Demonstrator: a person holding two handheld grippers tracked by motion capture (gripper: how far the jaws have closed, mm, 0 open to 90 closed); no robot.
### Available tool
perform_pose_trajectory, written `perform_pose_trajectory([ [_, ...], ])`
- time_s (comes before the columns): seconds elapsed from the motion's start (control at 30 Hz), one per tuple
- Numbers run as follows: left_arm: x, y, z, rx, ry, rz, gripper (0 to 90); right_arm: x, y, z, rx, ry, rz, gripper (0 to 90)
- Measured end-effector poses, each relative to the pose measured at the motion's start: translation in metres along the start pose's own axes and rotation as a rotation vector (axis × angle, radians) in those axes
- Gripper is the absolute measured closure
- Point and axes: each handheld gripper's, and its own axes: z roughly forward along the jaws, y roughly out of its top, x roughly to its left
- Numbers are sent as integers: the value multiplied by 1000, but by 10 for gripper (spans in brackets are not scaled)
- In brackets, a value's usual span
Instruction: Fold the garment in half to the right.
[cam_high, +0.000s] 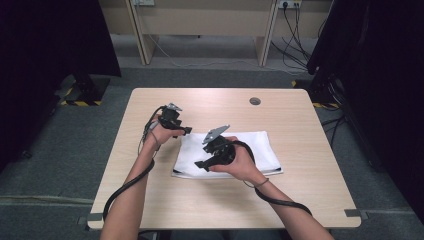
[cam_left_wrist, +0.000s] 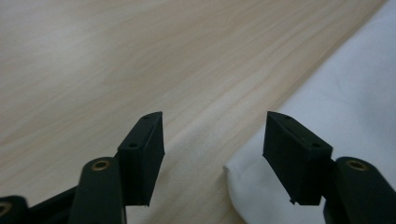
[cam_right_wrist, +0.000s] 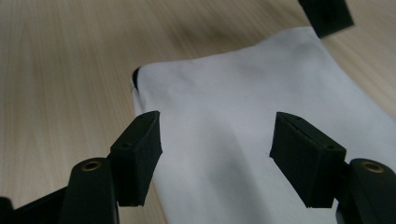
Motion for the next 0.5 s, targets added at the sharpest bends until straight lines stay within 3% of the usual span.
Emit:
perform_pose_trajectory([
  [0.27,-1,-6,7,44,-58,27,538,17,15,31,43,58,-82,368],
  [0.5,-2,-6,11,46,-78,39,588,27,22,51,80,67,-123,392],
])
